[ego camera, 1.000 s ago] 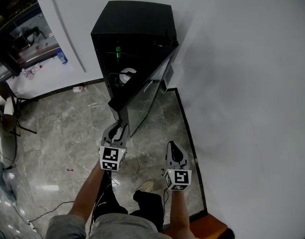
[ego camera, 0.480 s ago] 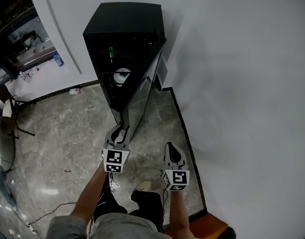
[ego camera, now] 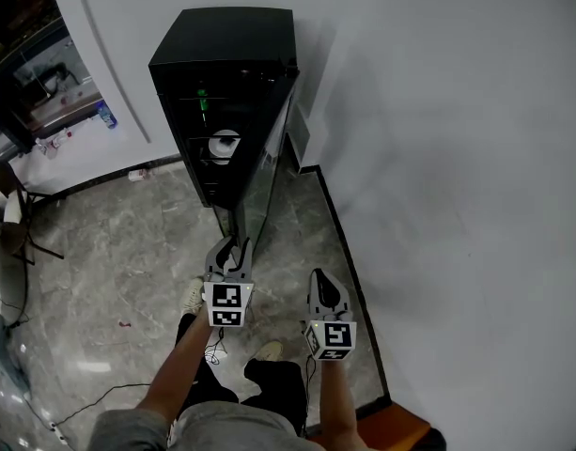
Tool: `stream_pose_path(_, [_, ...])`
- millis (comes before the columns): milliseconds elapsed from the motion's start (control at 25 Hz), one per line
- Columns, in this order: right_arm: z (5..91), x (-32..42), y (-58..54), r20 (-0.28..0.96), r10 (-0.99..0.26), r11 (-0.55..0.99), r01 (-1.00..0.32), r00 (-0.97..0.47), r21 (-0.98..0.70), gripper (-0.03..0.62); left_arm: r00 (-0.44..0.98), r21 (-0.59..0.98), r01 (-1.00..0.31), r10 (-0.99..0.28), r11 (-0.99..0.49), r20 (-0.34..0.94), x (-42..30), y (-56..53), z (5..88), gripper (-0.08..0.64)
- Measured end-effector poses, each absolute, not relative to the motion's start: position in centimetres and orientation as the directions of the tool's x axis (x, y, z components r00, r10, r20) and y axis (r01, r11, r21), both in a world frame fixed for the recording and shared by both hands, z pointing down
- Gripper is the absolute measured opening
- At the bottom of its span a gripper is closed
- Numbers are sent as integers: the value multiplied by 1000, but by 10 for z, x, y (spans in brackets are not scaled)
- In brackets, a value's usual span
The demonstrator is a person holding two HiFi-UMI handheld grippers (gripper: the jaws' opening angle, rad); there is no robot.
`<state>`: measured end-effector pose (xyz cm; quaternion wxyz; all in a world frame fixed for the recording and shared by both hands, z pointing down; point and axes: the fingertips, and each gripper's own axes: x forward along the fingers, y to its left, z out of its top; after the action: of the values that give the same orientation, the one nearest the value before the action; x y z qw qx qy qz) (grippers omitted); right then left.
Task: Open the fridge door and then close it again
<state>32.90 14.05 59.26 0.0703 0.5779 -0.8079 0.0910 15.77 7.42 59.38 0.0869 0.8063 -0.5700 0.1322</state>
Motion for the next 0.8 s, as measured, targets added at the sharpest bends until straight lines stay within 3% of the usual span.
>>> stream_pose_path(800, [604, 372, 150, 222, -930, 284, -956, -293, -72, 26, 305, -13, -946, -901, -325, 309, 216, 86, 596, 91])
